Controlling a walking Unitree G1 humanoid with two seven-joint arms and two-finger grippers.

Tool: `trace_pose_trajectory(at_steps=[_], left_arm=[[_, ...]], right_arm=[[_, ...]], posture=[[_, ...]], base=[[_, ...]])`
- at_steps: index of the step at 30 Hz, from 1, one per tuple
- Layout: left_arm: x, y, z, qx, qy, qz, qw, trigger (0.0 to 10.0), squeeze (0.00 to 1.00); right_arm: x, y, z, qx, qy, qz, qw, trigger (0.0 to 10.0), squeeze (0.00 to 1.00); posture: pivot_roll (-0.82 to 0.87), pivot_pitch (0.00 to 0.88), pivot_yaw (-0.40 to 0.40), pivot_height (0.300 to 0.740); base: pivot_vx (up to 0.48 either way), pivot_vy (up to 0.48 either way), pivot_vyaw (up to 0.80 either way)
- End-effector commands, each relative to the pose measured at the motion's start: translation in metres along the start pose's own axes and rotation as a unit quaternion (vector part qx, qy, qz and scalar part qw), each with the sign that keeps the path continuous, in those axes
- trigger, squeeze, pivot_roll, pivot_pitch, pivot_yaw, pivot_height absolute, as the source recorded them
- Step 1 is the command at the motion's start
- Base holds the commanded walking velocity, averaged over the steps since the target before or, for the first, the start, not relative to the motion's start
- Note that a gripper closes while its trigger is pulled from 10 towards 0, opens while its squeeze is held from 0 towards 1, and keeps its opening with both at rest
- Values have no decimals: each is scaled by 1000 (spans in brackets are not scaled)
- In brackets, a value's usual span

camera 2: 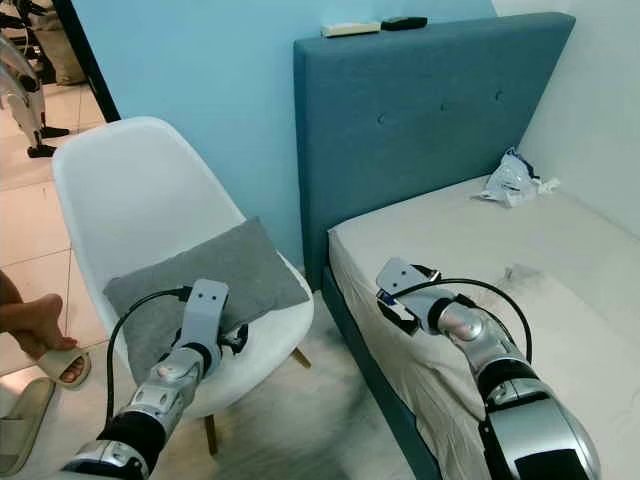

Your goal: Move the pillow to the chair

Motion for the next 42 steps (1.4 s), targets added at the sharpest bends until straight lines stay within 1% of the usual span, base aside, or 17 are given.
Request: trace_pose_trajectory(at_steps=[1,8,19,27,42], left_arm=[[-2,-3,-5,-1,4,-3,1000,10000,0],[-2,-5,-7,0,6,-4,1000,10000,0],[-2,-5,-4,-4,3,-4,1000,10000,0],[-1,-2,-3,0,0,0,1000,10000,0],[-1,-1,-2,0,-1,2,1000,10000,0]], right_arm=[[1,1,2,7,-6,3,1000,10000,0],[1,2,1,7,-5,4,1000,10000,0],[3,4,0,6,-3,5,1000,10000,0],[1,2,0,7,-6,5,1000,10000,0],[1,0,-1,5,-2,-1,1000,10000,0]], posture=[[-101,88,-35,740],[-109,92,-41,740],[-110,93,-37,740],[-108,86,-43,740],[-114,72,-51,740]], base=[[0,0,0],[0,0,0],[0,0,0],[0,0,0],[0,0,0]])
Point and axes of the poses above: a point about 5 cm out from each wrist's last joint towards the gripper, its own x axis pointing out of the wrist towards the gripper, its own y axis along the axis of the wrist's last joint, z = x × y, the point moved 4 cm from there along x, pointing out of the wrist towards the gripper, and after that the axes turned 4 degrees about x, right-handed, at the moved point
